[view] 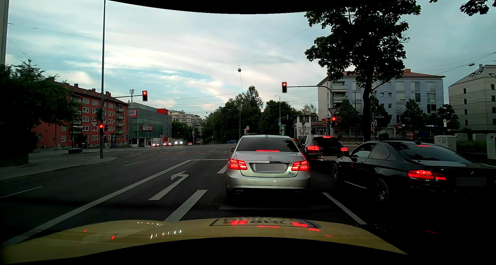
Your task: Follow the waypoints while adhering to traffic rules and regulations
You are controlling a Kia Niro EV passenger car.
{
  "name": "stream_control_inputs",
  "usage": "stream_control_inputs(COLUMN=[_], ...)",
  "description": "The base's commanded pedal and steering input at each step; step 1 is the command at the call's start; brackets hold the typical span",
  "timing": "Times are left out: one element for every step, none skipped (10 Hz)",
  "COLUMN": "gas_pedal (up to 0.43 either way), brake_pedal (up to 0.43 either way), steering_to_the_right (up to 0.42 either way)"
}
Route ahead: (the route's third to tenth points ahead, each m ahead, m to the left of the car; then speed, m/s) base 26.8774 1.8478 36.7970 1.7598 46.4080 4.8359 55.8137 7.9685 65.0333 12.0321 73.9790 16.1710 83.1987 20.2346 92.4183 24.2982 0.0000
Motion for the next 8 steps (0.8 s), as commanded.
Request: stream_control_inputs(gas_pedal=[0.000,0.000,0.000,0.000,0.000,0.000,0.000,0.000], brake_pedal=[0.250,0.250,0.250,0.250,0.244,0.250,0.250,0.250], steering_to_the_right=[-0.004,-0.004,-0.004,-0.004,-0.004,-0.004,-0.004,-0.004])
